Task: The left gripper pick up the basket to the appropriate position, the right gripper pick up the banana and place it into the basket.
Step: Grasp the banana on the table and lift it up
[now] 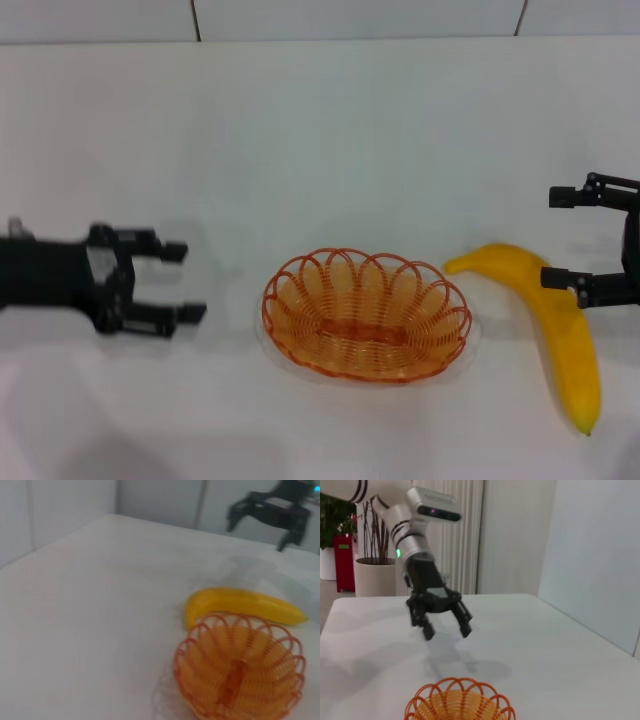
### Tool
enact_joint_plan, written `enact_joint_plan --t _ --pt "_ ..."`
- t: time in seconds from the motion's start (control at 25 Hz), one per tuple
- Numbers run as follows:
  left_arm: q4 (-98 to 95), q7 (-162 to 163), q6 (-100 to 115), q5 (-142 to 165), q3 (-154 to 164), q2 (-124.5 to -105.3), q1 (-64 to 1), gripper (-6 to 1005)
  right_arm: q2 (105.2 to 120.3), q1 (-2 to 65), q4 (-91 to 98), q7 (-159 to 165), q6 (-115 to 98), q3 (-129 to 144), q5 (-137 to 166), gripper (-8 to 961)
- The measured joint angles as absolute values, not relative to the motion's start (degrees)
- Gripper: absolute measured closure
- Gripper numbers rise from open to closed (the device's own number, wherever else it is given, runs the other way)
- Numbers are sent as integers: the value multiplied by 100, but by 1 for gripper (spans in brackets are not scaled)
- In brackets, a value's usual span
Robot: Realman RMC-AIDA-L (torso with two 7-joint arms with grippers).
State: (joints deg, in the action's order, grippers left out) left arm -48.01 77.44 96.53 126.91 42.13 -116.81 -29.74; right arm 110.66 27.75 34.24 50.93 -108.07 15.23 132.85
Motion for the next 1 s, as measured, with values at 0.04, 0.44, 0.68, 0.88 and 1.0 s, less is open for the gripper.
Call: enact_joint_plan --t 0.04,0.44,0.68,0.88,1.0 --pt "-4600 7476 9630 12662 4206 -11681 -2916 168 11071 2757 3425 5093 -10807 1522 13280 64" --pt "-3557 6471 9469 12575 3553 -11680 -2598 168 11105 2437 3502 5152 -10923 1520 13242 64" --pt "-3550 6454 9469 12570 3416 -11678 -2598 168 11236 2218 4369 5854 -10982 1530 13357 64" --pt "-3547 6451 9459 12516 3223 -11680 -2589 168 11497 2244 5773 7028 -10982 1600 13630 64" --pt "-3545 6448 9458 12434 3199 -11677 -2598 168 11578 2323 6562 7641 -11166 1919 13668 64"
